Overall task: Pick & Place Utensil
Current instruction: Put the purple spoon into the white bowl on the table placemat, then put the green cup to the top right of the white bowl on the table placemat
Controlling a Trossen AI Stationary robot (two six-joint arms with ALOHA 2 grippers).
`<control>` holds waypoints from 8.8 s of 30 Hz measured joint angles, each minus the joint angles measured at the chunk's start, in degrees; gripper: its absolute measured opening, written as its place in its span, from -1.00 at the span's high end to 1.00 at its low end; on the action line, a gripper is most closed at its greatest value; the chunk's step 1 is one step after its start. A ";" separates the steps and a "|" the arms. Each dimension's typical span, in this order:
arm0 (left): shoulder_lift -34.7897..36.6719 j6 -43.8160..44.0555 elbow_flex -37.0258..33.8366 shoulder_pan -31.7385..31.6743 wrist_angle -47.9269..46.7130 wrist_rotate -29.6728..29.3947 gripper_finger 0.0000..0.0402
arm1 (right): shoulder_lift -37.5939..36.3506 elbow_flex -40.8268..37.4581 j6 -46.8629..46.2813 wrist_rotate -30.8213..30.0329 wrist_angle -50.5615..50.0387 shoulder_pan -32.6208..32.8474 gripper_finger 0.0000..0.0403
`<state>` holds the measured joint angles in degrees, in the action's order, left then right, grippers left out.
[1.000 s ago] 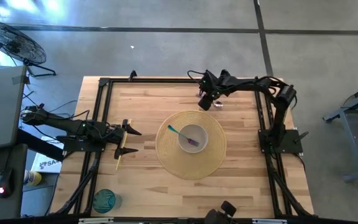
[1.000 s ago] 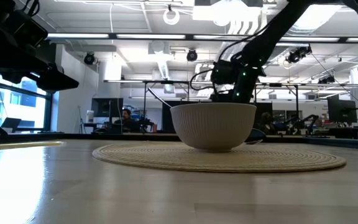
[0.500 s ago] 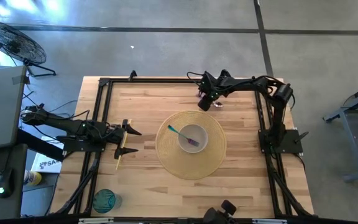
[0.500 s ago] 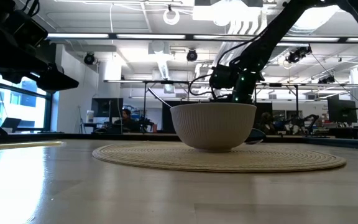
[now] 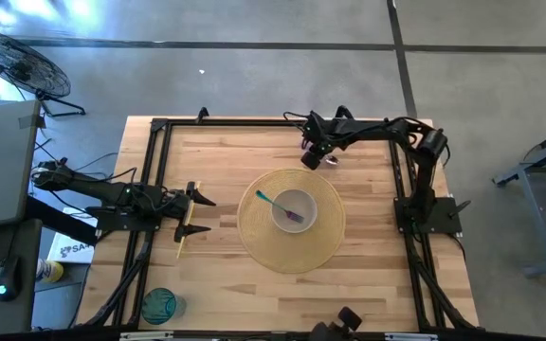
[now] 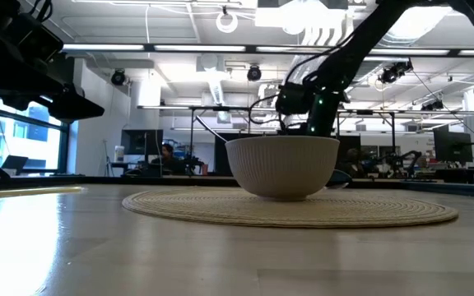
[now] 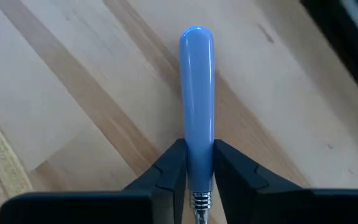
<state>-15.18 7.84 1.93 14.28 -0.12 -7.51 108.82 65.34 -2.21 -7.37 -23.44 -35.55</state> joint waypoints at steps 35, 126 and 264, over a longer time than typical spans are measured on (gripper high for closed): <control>0.00 0.00 0.01 0.00 0.00 -0.02 -0.88 | -19.07 2.16 -21.51 -12.80 -5.14 19.07 0.79; 0.00 0.00 0.00 0.00 0.00 -0.01 -0.88 | -26.26 -12.90 -20.64 -18.70 11.41 50.06 0.49; -48.65 98.34 53.66 40.33 -29.40 12.59 -0.88 | -27.87 -14.53 -21.71 -30.06 13.86 70.75 0.63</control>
<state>-63.83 106.17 55.59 54.61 -29.52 5.08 80.95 50.81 -23.92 -37.43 -9.59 35.20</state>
